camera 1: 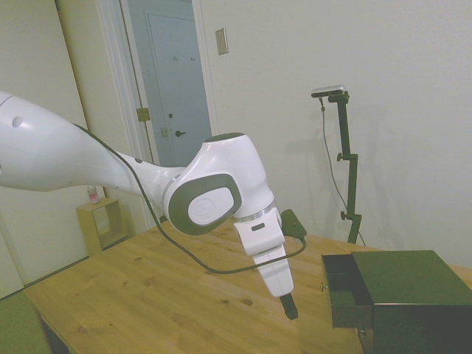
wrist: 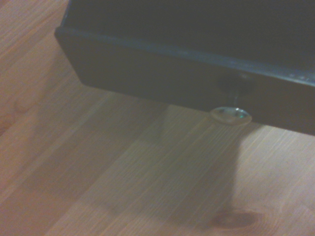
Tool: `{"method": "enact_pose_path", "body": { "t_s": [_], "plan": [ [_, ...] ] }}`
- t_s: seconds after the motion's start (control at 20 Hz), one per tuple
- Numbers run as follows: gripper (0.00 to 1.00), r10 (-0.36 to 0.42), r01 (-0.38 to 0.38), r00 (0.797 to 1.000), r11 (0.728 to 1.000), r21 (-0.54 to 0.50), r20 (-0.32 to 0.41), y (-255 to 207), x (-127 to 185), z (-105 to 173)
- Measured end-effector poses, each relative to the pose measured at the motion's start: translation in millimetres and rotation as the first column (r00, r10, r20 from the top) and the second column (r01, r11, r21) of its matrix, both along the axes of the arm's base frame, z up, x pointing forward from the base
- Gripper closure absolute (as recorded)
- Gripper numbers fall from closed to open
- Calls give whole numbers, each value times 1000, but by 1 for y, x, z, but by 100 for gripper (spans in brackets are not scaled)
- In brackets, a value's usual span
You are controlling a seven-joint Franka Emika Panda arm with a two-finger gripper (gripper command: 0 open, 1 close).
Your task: Close the top drawer
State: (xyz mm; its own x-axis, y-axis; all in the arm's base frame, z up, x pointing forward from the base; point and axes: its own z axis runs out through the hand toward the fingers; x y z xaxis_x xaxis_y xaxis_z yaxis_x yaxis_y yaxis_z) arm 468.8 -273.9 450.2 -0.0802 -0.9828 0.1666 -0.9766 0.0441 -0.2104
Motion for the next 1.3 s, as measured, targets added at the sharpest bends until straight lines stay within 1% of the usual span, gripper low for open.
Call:
{"method": "enact_pose_path", "body": {
  "t_s": [0.25,0.5,0.85,1.3],
  "plan": [
    [100,-28,28,1000,1000,-9,13,-16,0,10],
    [100,-47,47,999,999,-4,-2,-25,-4,6],
    [100,-77,77,997,997,-14,-2,-45,1,12],
    [100,-96,96,995,995,-14,-22,-61,21,13]
  ]
}}
